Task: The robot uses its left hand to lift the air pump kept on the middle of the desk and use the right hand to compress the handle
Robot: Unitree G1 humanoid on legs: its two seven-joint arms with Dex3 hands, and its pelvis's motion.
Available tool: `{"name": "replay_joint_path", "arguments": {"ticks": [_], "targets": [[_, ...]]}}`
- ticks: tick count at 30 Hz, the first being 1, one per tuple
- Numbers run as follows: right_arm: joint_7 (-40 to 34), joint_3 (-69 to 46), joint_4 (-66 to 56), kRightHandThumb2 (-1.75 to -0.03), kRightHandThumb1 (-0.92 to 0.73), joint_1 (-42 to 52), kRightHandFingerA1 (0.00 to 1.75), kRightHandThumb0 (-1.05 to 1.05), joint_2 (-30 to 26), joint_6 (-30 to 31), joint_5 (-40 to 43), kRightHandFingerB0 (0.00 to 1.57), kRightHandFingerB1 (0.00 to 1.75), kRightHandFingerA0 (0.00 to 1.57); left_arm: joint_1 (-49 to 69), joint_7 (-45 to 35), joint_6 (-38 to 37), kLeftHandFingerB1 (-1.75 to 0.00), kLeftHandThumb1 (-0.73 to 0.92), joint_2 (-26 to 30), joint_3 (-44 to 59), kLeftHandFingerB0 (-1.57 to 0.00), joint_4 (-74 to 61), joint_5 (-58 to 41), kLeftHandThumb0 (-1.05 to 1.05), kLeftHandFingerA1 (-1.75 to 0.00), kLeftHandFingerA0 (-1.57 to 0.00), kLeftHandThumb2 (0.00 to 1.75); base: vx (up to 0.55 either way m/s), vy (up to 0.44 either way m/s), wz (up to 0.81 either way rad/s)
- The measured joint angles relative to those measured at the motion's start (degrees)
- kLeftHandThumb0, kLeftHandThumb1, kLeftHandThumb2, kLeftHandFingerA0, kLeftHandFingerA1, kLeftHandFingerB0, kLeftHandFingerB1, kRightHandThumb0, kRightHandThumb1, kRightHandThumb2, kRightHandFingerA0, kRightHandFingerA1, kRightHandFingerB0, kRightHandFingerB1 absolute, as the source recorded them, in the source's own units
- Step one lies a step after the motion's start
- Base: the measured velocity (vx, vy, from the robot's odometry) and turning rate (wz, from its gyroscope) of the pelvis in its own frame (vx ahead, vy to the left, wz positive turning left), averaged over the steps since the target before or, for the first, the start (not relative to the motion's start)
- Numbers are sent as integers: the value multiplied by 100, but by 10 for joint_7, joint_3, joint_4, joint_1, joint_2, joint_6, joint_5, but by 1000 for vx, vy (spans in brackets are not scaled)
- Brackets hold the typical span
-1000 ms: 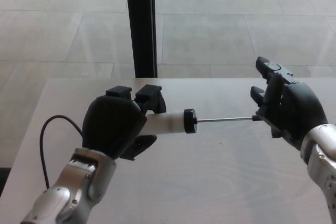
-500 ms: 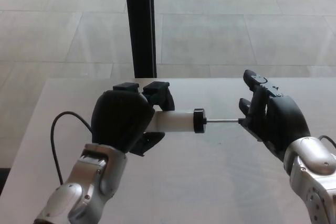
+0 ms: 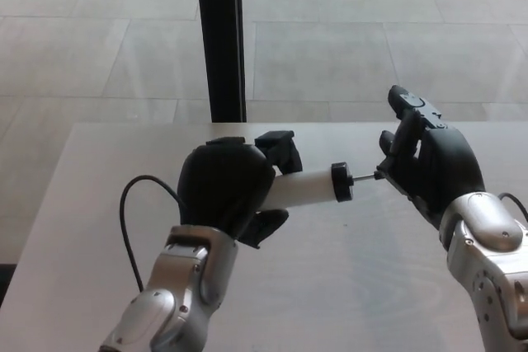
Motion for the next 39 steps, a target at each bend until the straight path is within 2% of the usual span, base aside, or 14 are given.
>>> {"name": "replay_joint_path", "arguments": {"ticks": [4,5,13,15,23,24,26,27,31,34,35,37,38,39], "targets": [[-3,2,1,-132,-92,-4,8,-100,2,-1,-4,0,10,0,-17,-14,25,-100,62,-2,-12,-81,-1,9,-16,-163,-88,85,0,0,0],[-3,2,2,-133,-92,-5,7,-100,3,-1,-4,0,9,0,-22,-15,29,-72,62,-2,-15,-82,-1,11,-19,-142,-93,82,0,0,0],[6,-8,9,-133,-92,-9,8,-100,4,-8,1,0,12,0,-74,-36,54,-87,70,5,-34,-84,8,28,-24,-154,-87,76,0,0,0],[10,-14,12,-132,-92,-9,7,-102,6,-11,6,0,9,0,-85,-41,58,-62,73,6,-37,-81,10,31,-25,-155,-94,71,0,0,0],[16,-44,12,-130,-90,-9,9,-103,32,-14,32,5,14,0,-115,-49,57,-61,68,4,-38,-76,27,27,-30,-143,-95,60,0,0,0],[15,-45,12,-86,-92,-9,19,-97,35,-14,33,0,27,0,-116,-49,57,-63,66,4,-39,-71,29,27,-31,-149,-91,63,0,0,0],[13,-49,12,-86,-92,-9,20,-98,42,-14,37,1,27,0,-119,-49,58,-63,66,4,-40,-71,35,27,-30,-152,-89,64,0,0,0],[12,-51,12,-130,-89,-9,8,-103,44,-13,38,6,14,0,-119,-49,58,-63,66,4,-41,-76,37,27,-30,-152,-87,64,0,0,0],[9,-54,9,-132,-90,-9,4,-105,46,-13,43,4,11,0,-120,-49,61,-64,69,0,-41,-82,41,26,-31,-155,-90,60,0,0,0],[9,-53,10,-135,-92,-9,7,-102,42,-13,42,0,11,0,-119,-48,67,-86,74,-2,-44,-82,42,28,-27,-167,-88,72,0,0,0],[10,-49,11,-133,-88,-9,12,-95,36,-14,40,0,16,0,-118,-48,73,-107,68,-6,-43,-85,42,28,-19,-165,-107,82,0,0,0],[14,-45,11,-110,-85,-9,0,-97,20,-15,38,0,11,0,-104,-48,80,-142,64,-11,-39,-75,33,26,-14,-175,-87,84,0,0,0],[17,-46,11,-135,-92,-9,17,-90,12,-15,39,0,19,0,-92,-48,81,-149,60,-12,-35,-76,25,24,-13,-175,-90,93,0,0,0],[20,-50,11,-103,-92,-9,0,-91,2,-15,40,0,10,0,-73,-48,80,-157,60,-14,-30,-75,16,20,-13,-175,-92,94,0,0,0]]}}
